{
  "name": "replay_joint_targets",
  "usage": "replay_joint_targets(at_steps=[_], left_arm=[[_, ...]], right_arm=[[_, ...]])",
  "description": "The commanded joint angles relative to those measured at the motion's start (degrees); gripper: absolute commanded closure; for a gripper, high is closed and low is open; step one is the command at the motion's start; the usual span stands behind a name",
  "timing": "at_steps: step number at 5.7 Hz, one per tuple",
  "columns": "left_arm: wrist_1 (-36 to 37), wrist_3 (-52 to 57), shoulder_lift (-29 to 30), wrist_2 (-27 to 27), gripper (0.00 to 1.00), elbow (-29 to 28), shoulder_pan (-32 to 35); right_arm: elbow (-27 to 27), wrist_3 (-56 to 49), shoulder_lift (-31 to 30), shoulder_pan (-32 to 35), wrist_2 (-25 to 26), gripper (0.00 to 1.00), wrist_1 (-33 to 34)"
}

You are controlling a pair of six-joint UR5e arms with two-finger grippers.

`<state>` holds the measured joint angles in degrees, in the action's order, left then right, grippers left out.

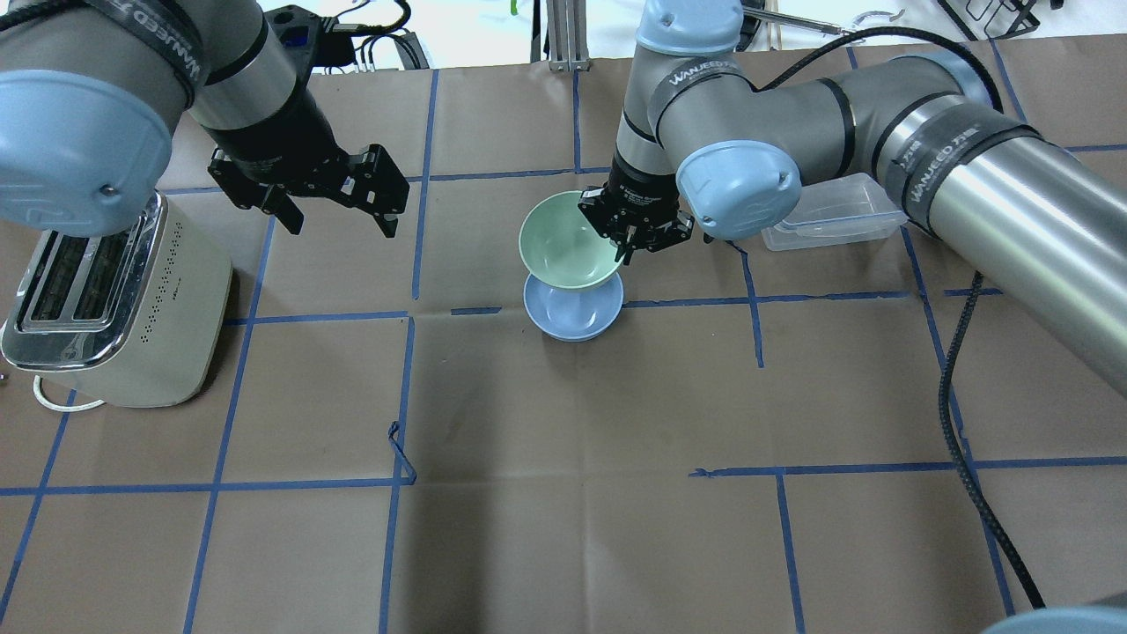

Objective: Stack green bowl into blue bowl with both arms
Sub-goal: 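Carry the pale green bowl with the right gripper and lower it into the blue bowl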

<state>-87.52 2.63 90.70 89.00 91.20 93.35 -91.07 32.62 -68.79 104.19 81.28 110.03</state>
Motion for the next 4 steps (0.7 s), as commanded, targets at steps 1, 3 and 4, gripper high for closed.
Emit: replay_joint_targets(at_steps=[1,3,4], left_arm=[[-0.19,-0.08,-0.34,0.12,0.01,0.12,-0.27],[-0.02,-0.34,-0.26,-0.23,0.01,0.12,-0.19],[-0.02,-0.26,-0.34,-0.49,0.01,0.12,-0.19]], right_arm=[[-0.43,-0.18,2.86,0.14,-1.48,0.93,0.44],[-1.83,-0.44,3.66,0.14,-1.39,0.84,0.44],[-1.48,-0.88,3.57,0.05,-0.78,0.24,0.97]])
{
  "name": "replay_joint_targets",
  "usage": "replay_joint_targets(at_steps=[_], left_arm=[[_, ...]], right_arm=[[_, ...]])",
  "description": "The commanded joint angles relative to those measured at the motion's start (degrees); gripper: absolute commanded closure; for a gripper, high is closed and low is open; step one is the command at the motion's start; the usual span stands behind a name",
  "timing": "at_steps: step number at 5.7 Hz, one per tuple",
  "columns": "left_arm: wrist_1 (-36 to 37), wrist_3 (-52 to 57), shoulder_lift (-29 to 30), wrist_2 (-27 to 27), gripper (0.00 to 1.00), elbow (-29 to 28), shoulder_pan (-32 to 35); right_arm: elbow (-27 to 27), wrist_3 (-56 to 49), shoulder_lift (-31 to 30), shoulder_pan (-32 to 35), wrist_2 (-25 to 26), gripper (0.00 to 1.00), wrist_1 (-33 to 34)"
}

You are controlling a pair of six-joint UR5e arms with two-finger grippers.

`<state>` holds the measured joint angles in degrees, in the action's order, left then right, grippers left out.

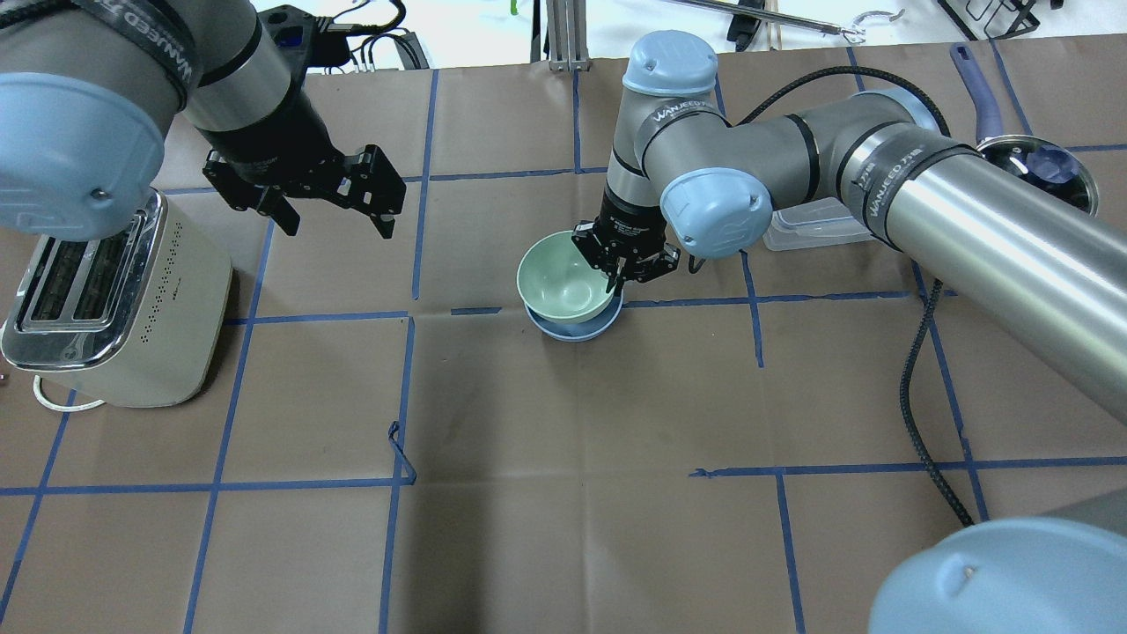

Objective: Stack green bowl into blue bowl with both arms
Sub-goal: 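Open the right gripper and lift it off the stacked bowls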

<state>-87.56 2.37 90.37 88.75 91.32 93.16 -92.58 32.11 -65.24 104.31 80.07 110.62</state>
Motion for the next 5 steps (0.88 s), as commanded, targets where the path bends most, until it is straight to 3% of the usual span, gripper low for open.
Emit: replay_joint_targets(at_steps=[1,2,5], left_arm=[[0.02,0.0,-0.02,-0.16,0.01,-0.09,0.0],[0.02,0.0,-0.02,-0.33,0.01,-0.09,0.0],[0.02,-0.09,-0.02,-0.07,0.01,-0.17,0.0]], right_arm=[[0.73,-0.21,-0.5,-0.51,0.0,0.0,1.52],[2.82,-0.21,-1.46,-0.95,0.34,0.0,0.48],[13.11,-2.91,-10.48,-2.44,2.27,0.0,-24.58]])
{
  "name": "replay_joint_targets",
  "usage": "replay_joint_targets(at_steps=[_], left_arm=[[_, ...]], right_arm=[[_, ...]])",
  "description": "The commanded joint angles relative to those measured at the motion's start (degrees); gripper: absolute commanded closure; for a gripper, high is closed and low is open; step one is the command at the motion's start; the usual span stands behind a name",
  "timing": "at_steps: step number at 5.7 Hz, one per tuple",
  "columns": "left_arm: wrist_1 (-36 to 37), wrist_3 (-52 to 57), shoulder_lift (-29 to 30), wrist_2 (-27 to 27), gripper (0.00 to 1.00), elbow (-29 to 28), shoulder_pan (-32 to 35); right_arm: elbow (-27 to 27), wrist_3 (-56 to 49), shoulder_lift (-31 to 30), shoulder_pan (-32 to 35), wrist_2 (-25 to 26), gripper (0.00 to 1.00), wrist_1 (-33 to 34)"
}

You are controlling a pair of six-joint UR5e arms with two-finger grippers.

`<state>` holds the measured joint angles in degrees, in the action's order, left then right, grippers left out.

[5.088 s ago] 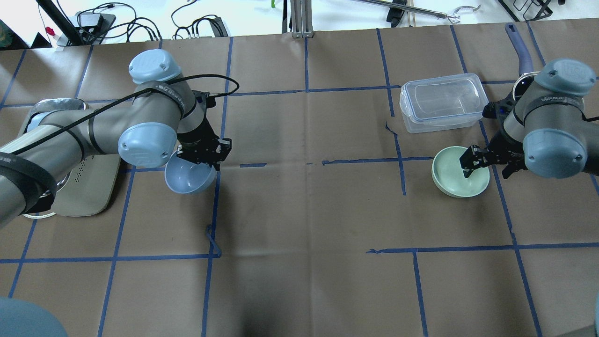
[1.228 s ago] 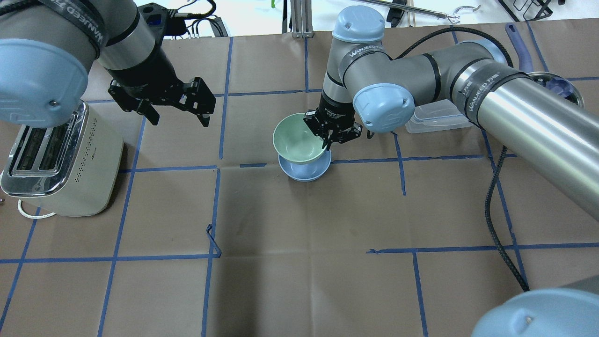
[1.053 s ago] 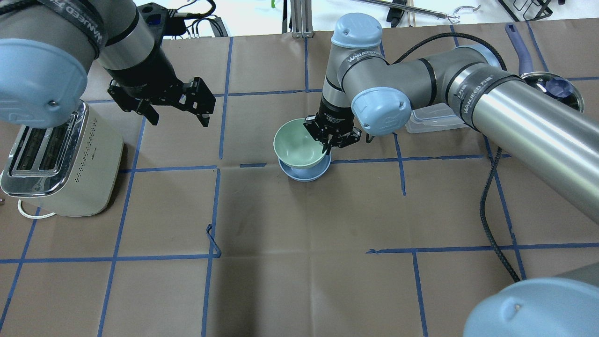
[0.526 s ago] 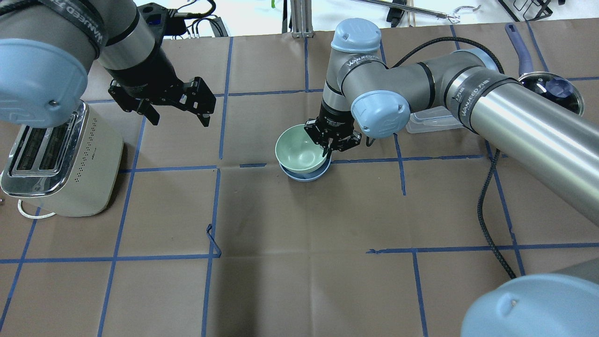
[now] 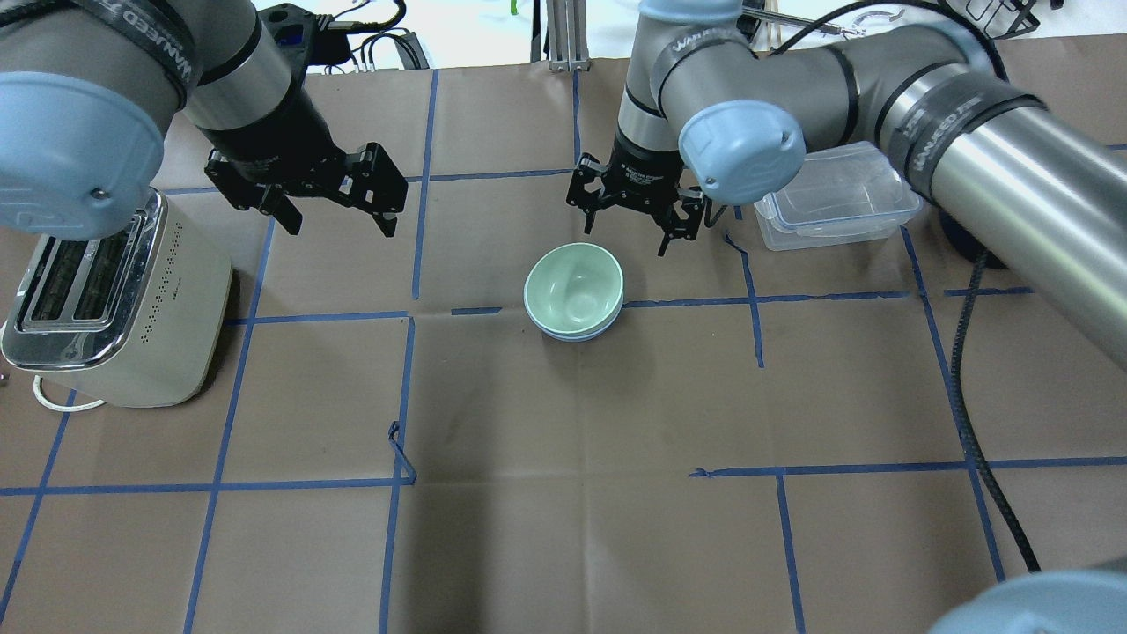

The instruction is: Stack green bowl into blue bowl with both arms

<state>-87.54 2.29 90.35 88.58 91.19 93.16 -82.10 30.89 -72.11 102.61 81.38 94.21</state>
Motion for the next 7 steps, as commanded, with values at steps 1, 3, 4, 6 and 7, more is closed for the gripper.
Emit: replay_joint_targets(at_steps=[1,3,4,6,7], left_arm=[[-0.52,-1.31,0.0,0.36,0.01,-0.57,-0.09],[-0.27,-1.41,0.17,-0.16,0.01,-0.66,-0.18],[-0.35,-1.41,0.09,-0.08,0.01,-0.66,-0.18],[-0.09,-1.41,0.35,0.1,0.01,-0.75,-0.18],[-0.09,-1.41,0.18,0.1,0.01,-0.75,-0.18]], right_arm=[[2.3,-9.98,-7.48,-3.19,7.68,0.0,-11.82],[2.21,-20.82,-12.67,-11.17,8.53,0.0,-16.76],[1.51,-21.65,-14.53,-12.25,8.27,0.0,-17.91],[0.28,-20.96,-14.81,-11.74,7.83,0.0,-17.39],[-0.51,-20.18,-14.9,-11.65,7.66,0.0,-17.13]])
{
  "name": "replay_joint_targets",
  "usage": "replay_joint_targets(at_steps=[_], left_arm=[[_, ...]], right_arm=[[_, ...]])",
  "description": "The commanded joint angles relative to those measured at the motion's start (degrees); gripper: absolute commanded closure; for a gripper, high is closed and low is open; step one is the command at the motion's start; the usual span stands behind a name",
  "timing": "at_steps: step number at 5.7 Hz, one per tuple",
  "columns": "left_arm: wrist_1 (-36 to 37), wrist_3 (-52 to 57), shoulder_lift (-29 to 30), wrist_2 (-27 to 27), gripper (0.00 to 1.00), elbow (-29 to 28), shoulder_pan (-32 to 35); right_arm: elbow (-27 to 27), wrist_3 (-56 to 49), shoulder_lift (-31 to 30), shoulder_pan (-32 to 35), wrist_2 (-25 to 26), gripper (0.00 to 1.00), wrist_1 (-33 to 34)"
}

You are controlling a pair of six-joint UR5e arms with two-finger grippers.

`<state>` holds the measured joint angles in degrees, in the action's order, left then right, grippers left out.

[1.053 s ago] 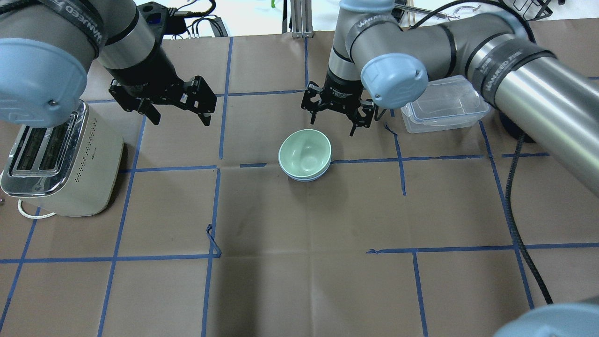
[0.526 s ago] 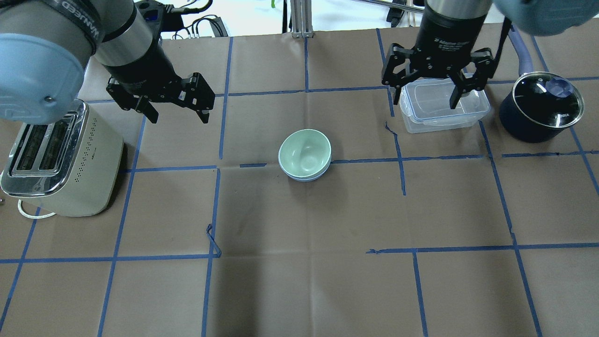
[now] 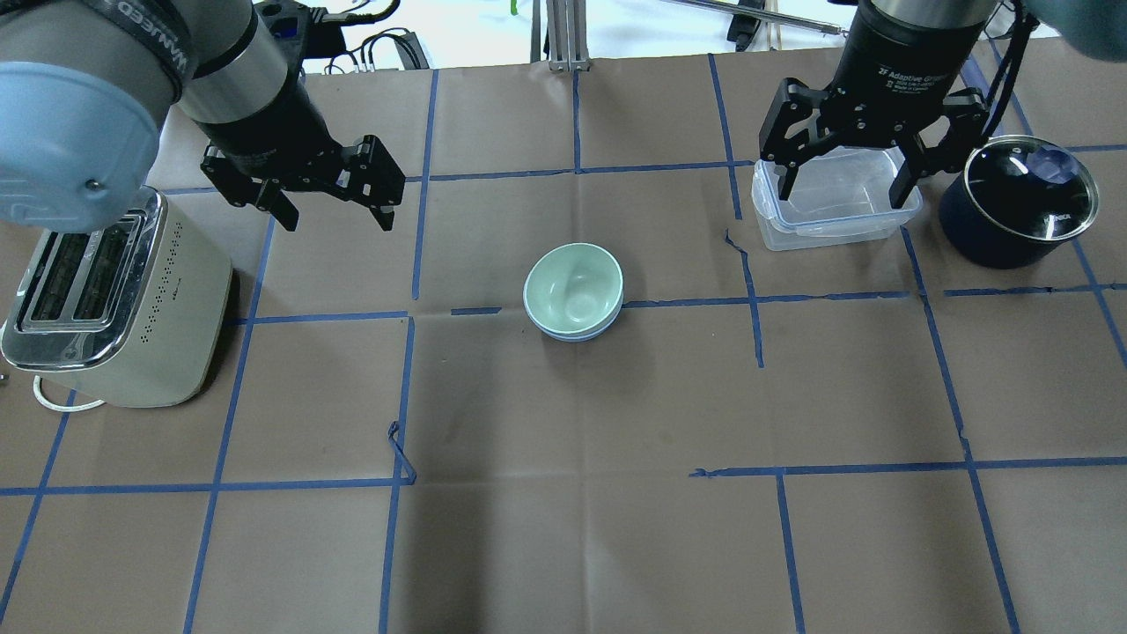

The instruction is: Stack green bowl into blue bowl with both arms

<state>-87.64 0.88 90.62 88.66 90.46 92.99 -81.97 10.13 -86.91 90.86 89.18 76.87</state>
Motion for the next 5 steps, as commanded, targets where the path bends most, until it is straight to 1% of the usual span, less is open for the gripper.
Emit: replay_joint_targets(at_steps=[1,5], left_arm=[[0.01,0.0,-0.09,0.11,0.01,-0.03,0.0],[-0.07,0.0,-0.27,0.29,0.01,0.06,-0.09]], right_arm=[[-1.26,1.03,-0.19,0.19,-0.24,0.0,0.47],[-1.35,0.51,-0.1,0.1,-0.06,0.0,0.82]])
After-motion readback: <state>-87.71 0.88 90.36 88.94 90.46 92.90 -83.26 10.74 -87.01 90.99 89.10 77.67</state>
